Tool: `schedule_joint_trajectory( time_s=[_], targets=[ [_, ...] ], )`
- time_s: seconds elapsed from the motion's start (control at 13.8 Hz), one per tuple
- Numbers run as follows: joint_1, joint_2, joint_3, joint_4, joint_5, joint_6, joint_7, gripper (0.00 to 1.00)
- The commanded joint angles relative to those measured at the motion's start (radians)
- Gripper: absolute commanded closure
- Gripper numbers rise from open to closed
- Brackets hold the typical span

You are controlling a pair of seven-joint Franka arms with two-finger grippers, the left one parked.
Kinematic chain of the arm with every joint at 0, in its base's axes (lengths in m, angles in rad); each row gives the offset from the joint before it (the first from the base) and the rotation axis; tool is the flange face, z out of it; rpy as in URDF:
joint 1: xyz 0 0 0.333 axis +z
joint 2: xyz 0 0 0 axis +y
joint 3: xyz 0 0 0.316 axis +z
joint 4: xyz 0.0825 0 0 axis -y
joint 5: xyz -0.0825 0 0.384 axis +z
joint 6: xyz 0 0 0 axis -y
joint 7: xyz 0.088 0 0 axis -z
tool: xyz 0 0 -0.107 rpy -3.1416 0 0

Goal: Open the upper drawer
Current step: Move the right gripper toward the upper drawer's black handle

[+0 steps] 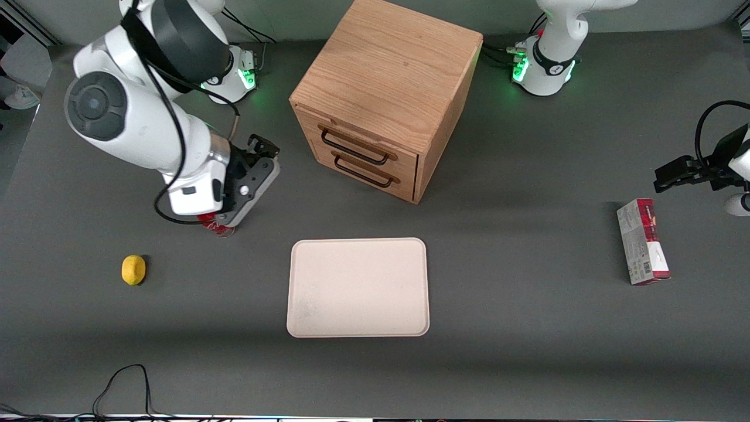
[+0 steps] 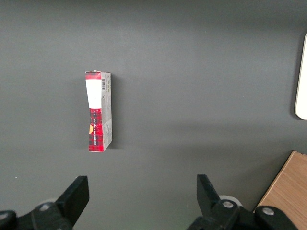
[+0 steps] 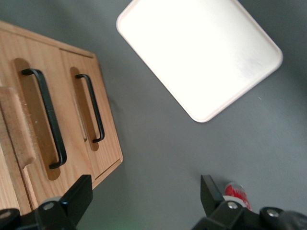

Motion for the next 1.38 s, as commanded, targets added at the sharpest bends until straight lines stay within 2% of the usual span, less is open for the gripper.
schedule_joint_trajectory(
  time_s=[0.0,0.29,0.58,0.72,0.8,1.3],
  targets=[
    [0.001,0.073,0.059,0.077,0.012,-0.008,-0.059,0.00],
    [0.012,0.119,0.131,0.077,0.012,-0.009,-0.084,0.00],
    [0.029,0.142,0.131,0.067,0.028,-0.011,-0.084,0.00],
    [0.032,0.155,0.131,0.062,0.082,-0.011,-0.087,0.00],
    [0.033,0.171,0.131,0.057,0.088,-0.011,-0.085,0.00],
    [0.086,0.210,0.130,0.045,0.088,-0.009,-0.084,0.00]
  ],
)
